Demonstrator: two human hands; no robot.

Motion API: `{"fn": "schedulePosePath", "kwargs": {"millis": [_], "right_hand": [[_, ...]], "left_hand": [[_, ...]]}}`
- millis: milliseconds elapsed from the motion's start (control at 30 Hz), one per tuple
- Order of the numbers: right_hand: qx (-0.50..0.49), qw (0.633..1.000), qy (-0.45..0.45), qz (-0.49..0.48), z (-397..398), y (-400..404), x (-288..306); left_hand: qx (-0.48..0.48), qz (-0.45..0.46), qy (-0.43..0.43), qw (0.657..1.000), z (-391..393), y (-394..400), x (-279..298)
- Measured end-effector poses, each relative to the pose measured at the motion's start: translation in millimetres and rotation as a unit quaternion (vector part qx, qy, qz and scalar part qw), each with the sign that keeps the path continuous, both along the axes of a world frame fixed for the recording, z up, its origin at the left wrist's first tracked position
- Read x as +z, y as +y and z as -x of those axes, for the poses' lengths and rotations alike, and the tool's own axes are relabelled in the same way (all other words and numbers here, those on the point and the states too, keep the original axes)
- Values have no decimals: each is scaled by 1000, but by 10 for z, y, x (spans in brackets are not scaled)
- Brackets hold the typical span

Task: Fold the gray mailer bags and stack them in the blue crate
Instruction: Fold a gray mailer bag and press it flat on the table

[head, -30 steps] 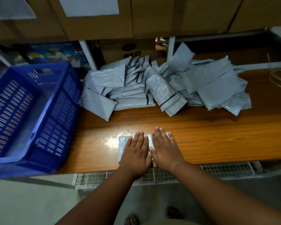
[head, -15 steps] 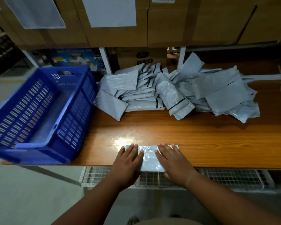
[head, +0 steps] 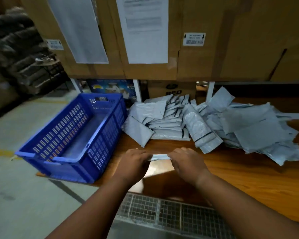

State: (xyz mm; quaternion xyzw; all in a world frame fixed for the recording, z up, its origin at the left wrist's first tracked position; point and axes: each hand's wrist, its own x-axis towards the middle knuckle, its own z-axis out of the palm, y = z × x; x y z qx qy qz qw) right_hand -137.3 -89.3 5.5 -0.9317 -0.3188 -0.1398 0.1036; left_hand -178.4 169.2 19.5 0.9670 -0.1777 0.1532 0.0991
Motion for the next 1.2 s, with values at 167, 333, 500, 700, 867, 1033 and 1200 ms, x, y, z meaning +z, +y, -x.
{"fn": "schedulePosePath", "kwargs": {"millis": [167, 333, 500, 700, 867, 1033, 1200], "right_hand": [[83, 991, -73, -81, -452, 456, 607], [144, 975, -125, -115, -705, 1242, 1239], [201, 964, -146, -90, -887, 2166, 1604], [221, 963, -151, -10, -1156, 3414, 1506], [232, 965, -95, 78, -1397, 4355, 1288], [217, 957, -38, 187, -1771, 5025, 1029], [174, 953, 34, 244, -2106, 5482, 740]], "left_hand": [[63, 13, -51, 997, 17, 340, 639], [146, -4, -100, 984, 180, 861, 1244], [231, -23, -121, 965, 274, 1542, 1499], [295, -14, -101, 950, 184, 2493, 1309], [329, 28, -5, 944, -136, 3265, 1014], [341, 41, 87, 935, -516, 3811, 721], [370, -2, 182, 911, -902, 4037, 546]]}}
